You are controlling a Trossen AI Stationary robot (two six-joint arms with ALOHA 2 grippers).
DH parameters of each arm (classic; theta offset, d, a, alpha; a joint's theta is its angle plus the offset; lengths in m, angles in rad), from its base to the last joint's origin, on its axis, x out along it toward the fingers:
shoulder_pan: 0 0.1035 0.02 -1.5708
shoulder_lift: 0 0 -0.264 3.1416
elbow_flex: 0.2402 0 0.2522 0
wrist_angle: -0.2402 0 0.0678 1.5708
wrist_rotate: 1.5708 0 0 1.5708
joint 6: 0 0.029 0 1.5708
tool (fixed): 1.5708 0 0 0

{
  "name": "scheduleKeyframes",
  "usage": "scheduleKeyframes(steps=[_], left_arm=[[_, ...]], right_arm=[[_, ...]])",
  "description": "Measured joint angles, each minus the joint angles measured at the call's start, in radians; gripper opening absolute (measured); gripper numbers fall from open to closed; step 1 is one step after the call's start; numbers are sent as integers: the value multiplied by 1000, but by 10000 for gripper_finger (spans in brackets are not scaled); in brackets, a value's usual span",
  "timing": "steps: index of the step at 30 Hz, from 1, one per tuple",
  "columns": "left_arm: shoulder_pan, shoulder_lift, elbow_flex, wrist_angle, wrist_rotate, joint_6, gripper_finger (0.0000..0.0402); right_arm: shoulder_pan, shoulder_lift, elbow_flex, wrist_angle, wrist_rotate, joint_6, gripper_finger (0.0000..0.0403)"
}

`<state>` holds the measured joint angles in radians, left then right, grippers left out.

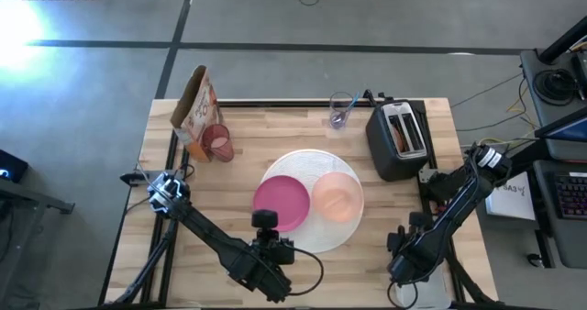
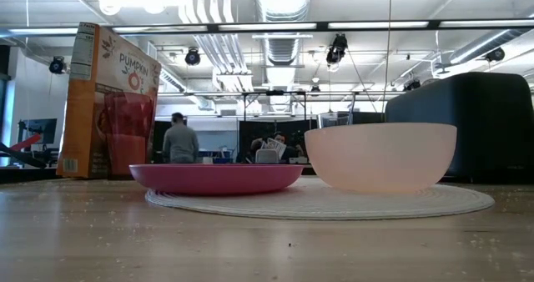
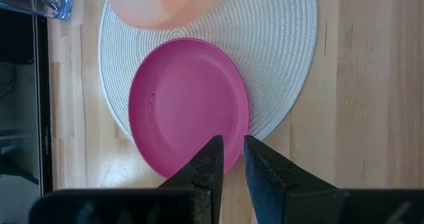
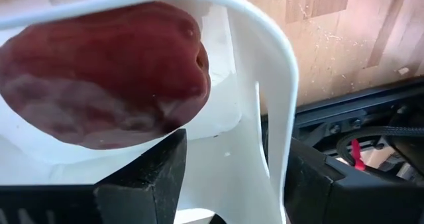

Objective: Arrange a breakfast setting
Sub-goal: Move the white bin to the bottom right of the table, then put the red glass of milk on top of the white table mat

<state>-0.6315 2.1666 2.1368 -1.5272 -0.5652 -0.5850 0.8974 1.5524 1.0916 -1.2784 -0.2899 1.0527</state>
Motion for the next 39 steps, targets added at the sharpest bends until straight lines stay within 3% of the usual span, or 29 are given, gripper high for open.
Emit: scheduleKeyframes(steps=[14,20,29,39], left_arm=[[-10,0,0,0,0,0,43],[-14,0,0,0,0,0,43],[-17,0,0,-2,-2,-29,43],[-16,-25,-15,-40,-49,-29,42]], right_arm=[[9,-14,-18,-22,2,-122,178],[39,-19,-18,17,134,-109,178],[116,-73,-19,11,158,1,178],[146,-248,-19,12,344,230,178]])
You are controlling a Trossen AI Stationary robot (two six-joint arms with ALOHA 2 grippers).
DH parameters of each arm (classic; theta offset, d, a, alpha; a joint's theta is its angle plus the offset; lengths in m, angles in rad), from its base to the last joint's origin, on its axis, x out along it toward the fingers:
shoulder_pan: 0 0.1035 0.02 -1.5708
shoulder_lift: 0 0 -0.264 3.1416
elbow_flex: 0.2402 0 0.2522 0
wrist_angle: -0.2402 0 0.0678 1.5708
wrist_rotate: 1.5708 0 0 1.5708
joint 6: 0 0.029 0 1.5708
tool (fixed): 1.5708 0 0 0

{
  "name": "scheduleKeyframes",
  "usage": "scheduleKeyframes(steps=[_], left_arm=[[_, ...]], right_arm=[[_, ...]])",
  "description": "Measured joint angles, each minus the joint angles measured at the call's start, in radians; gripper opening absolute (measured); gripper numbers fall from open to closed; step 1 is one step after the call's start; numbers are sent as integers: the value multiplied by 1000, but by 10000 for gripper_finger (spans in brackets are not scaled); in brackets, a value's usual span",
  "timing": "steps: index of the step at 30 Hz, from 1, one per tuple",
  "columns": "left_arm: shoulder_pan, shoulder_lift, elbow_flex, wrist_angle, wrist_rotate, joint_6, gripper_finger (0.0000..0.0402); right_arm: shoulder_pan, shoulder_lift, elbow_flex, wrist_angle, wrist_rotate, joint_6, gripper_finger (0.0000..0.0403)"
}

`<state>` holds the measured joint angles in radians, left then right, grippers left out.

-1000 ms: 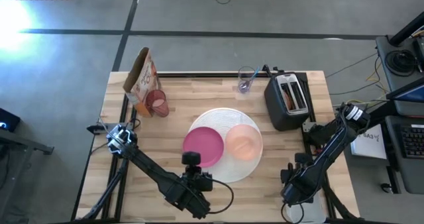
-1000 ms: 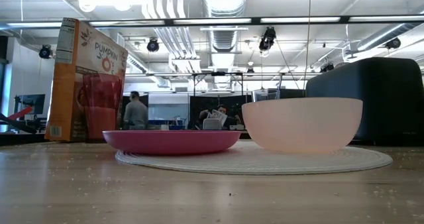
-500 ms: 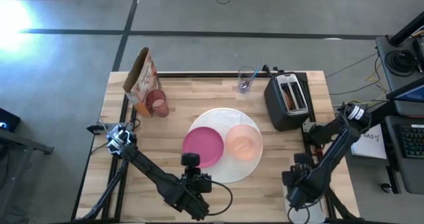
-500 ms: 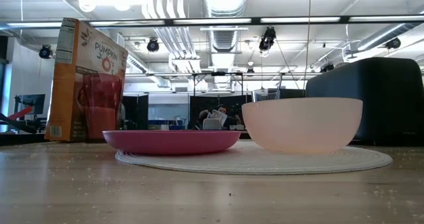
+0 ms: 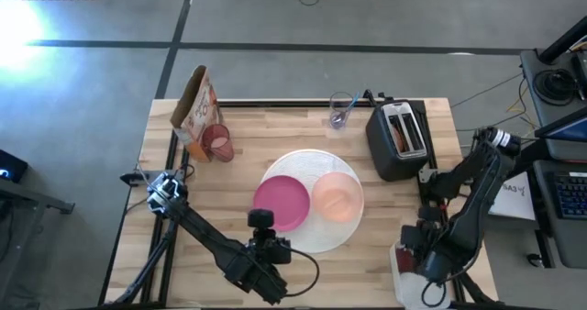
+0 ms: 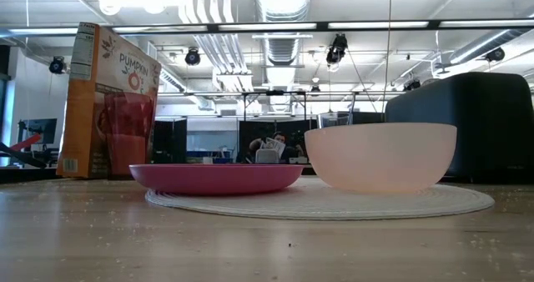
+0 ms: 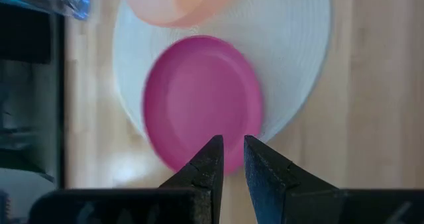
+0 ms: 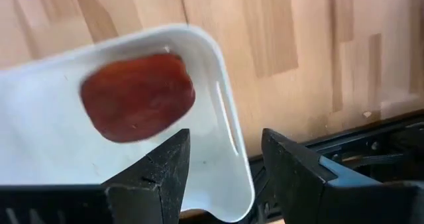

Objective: Arrange a breakfast setting
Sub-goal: Put the red glass of milk on top of the white table mat

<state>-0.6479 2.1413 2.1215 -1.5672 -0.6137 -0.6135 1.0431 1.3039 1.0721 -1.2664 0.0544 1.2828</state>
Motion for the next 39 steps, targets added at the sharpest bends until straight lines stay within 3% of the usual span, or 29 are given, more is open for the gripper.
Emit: scheduleKeyframes(steps=[5,10,15,17,22,27,31,35,39], left_arm=[[17,-102,-127,-5,-16,63,42],[36,-223,-331,29,-6,66,42],[55,-392,-576,222,5,185,42],[68,-476,-664,325,61,210,40],[76,-681,-860,684,254,180,39],[61,-843,-1038,1089,292,184,39],[60,-900,-1132,1351,293,98,39],[60,-901,-1156,1531,297,33,40],[60,-882,-1147,1553,318,32,41]], right_arm=[[-2,-85,0,0,117,94,178],[-2,-121,0,0,340,181,178],[-7,-122,0,0,640,105,178],[-20,-123,0,0,724,59,178],[-65,-125,0,0,750,57,178],[-95,-104,0,4,751,122,178],[-102,-75,0,26,752,131,178],[-101,-35,0,44,735,130,178],[-102,6,0,45,724,92,178]])
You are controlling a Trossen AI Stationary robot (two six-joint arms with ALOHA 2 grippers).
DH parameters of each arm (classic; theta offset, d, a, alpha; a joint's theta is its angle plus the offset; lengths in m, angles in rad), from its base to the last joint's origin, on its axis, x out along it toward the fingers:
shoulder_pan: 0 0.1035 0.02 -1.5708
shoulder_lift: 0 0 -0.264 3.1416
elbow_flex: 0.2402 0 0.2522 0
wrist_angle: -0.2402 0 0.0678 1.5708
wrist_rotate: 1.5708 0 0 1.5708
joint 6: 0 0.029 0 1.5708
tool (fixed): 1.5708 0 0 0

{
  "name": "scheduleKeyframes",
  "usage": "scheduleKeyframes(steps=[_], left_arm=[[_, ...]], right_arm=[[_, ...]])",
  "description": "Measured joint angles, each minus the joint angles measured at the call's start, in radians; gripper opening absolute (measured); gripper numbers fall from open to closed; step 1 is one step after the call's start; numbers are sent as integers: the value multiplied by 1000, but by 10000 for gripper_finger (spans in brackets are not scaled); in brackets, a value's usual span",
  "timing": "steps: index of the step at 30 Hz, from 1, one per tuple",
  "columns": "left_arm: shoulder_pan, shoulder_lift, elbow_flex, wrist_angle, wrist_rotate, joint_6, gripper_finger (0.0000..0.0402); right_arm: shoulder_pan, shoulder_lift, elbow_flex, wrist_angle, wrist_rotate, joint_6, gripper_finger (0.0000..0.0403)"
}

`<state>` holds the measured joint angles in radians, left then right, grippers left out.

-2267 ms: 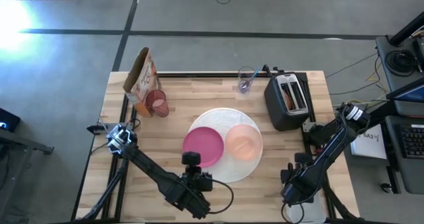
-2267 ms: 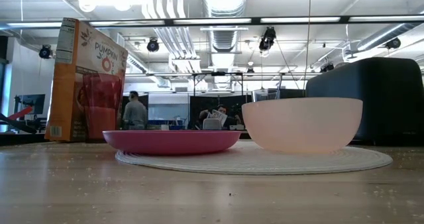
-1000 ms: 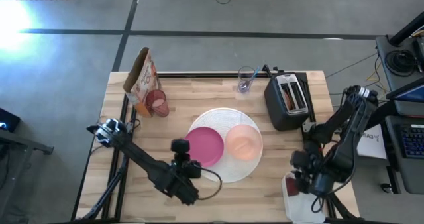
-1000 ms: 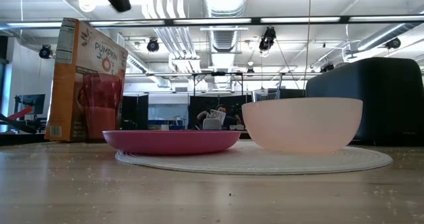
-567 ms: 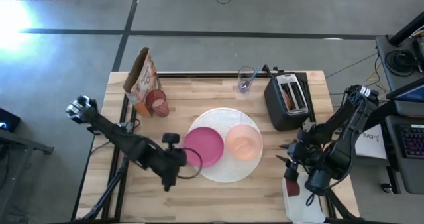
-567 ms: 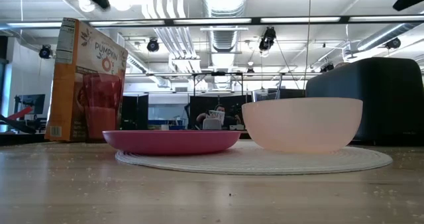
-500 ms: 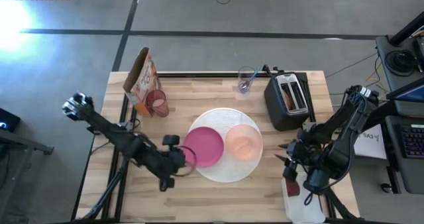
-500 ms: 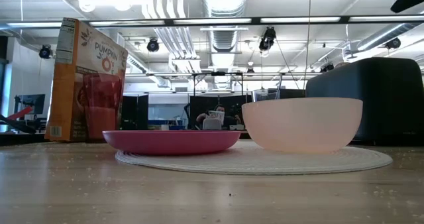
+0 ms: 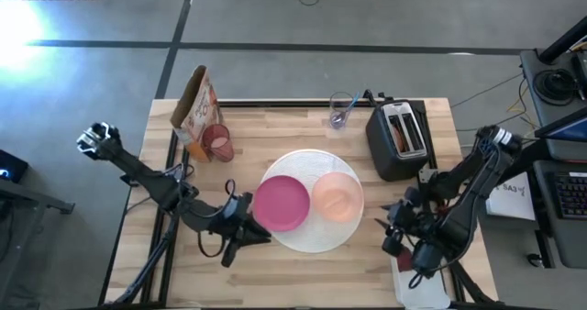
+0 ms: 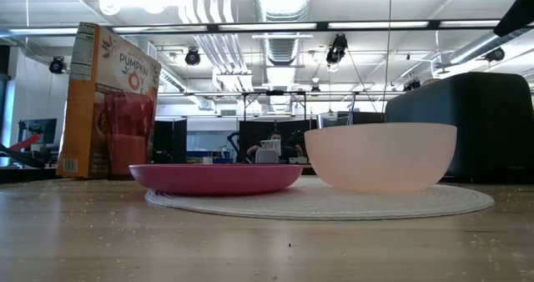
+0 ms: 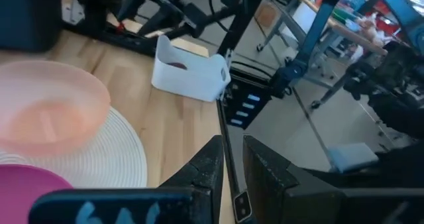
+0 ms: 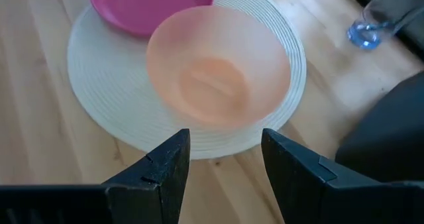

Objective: Arrange a breakfast setting
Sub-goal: Put the red glass of milk on top of the white table mat

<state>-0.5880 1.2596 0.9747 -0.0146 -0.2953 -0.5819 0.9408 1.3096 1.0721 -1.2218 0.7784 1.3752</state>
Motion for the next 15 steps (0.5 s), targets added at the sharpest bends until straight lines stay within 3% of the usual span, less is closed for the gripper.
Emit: scheduleKeyframes(steps=[6,11,15], left_arm=[[19,47,25,-9,20,-2,41],[123,27,32,-64,268,-17,41],[98,76,17,-21,282,-2,41]], right_arm=[[-26,41,0,0,87,13,178],[-37,21,-4,-4,95,-44,178],[-39,-29,-15,-4,191,-111,178]])
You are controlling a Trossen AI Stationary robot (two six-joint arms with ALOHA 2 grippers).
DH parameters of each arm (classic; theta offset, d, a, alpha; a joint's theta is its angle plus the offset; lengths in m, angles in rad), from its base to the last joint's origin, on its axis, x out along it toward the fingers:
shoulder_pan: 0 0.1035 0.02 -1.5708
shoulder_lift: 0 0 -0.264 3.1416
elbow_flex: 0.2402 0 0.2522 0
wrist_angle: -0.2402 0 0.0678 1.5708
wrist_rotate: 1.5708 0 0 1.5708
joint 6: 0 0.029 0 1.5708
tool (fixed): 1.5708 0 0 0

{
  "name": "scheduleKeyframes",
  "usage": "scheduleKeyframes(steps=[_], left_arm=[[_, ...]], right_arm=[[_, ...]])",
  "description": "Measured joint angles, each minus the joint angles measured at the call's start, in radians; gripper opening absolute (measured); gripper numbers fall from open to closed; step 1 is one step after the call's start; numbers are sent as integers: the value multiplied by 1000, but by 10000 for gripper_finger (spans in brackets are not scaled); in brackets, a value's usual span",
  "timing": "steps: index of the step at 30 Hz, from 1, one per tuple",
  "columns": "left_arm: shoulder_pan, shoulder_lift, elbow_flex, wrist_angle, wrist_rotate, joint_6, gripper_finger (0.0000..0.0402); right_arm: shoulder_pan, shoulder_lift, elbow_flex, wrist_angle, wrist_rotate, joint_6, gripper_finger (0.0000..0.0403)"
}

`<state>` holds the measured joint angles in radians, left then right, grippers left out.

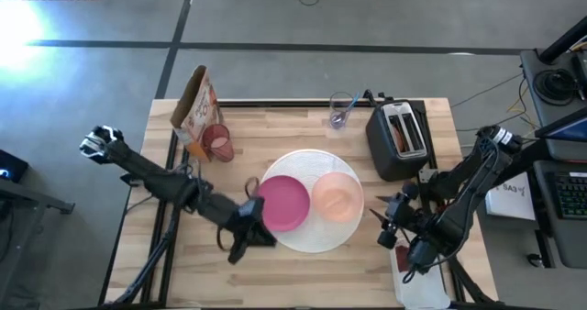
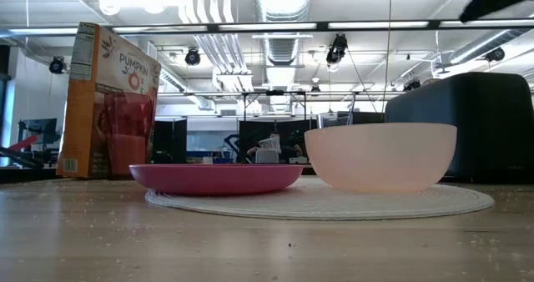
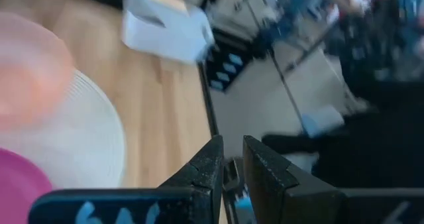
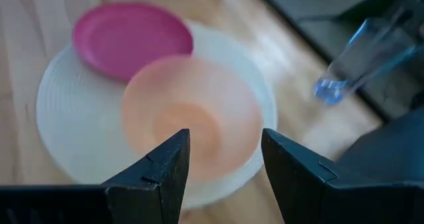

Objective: Arrange a breakfast setting
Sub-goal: Put the red glass of milk on top of the white table mat

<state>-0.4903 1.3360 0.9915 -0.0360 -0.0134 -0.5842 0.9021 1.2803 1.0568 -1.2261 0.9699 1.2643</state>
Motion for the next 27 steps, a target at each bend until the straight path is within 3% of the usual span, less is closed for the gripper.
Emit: scheduleKeyframes(steps=[3,9,12,20,27], left_arm=[[-36,9,-2,44,-69,25,41],[-208,-24,-47,137,-458,131,41],[-261,-33,-57,167,-592,165,41],[-249,-112,-59,35,-611,209,41],[-207,-236,-112,-79,-606,209,41]], right_arm=[[-6,-56,-12,4,66,-44,178],[-11,-180,-97,25,161,-89,178],[-13,-248,-165,92,206,-110,178],[-13,-425,-404,567,199,-398,178],[-15,-542,-581,1036,87,-733,178]])
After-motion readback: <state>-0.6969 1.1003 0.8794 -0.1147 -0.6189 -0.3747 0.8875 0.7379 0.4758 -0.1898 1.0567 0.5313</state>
